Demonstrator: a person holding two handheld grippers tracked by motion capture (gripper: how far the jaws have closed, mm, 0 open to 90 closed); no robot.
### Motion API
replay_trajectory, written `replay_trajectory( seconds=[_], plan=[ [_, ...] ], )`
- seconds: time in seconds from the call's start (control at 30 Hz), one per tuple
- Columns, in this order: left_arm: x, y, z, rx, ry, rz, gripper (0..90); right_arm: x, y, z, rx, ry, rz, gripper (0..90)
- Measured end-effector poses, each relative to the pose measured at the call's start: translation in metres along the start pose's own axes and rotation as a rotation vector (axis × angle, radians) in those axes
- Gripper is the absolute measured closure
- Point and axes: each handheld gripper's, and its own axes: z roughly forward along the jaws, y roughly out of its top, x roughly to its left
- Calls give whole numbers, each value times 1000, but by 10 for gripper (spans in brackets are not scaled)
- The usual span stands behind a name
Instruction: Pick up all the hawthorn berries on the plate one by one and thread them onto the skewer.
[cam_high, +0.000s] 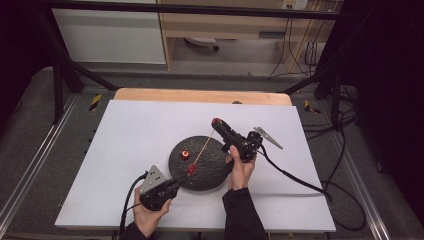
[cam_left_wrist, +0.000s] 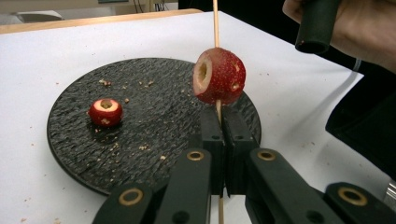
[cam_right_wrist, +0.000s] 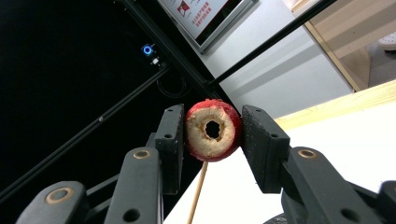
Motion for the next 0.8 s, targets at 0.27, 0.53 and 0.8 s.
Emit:
replay_trajectory(
  seconds=[0.27, 0.53, 0.8],
  plan=[
    [-9, 4, 8, -16, 22, -29, 883, 0, -4, 0, -9, 7, 8, 614],
    [-7, 11, 15, -23, 16, -59, 883, 1, -9, -1, 3, 13, 15, 615],
    [-3, 22, 21, -25, 9, -65, 883, 2, -13, -3, 19, 16, 7, 616]
  ],
)
